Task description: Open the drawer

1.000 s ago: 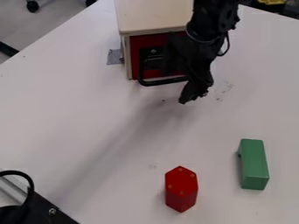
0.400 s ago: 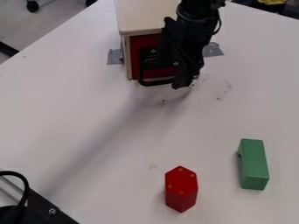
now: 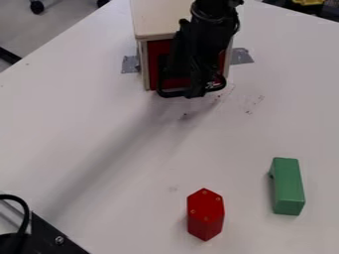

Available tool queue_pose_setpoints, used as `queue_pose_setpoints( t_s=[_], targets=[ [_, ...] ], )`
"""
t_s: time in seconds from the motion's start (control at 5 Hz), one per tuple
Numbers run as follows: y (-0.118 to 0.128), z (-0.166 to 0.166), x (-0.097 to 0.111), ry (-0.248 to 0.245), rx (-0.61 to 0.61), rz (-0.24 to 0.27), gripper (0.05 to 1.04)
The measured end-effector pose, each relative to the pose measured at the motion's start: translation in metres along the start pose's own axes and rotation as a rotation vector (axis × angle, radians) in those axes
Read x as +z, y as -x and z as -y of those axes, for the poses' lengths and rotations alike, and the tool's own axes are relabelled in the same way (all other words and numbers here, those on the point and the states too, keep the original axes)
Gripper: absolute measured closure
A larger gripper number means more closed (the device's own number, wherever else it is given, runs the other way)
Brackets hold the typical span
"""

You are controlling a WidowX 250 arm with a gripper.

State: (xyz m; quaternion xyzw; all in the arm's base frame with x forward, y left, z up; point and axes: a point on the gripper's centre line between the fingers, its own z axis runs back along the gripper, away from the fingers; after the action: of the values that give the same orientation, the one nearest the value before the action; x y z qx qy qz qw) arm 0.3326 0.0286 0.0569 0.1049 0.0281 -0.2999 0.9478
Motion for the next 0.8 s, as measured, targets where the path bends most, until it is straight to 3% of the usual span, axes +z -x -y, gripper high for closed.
queue_pose_setpoints(
  t_s=[0.4,0.8],
  targets=[
    [0.006,0.005,-0.009,-0.001,-0.011,-0.015,0.084],
    [0.004,0.014,-0.035,0.014,-0.022,-0.066,0.084]
  ],
)
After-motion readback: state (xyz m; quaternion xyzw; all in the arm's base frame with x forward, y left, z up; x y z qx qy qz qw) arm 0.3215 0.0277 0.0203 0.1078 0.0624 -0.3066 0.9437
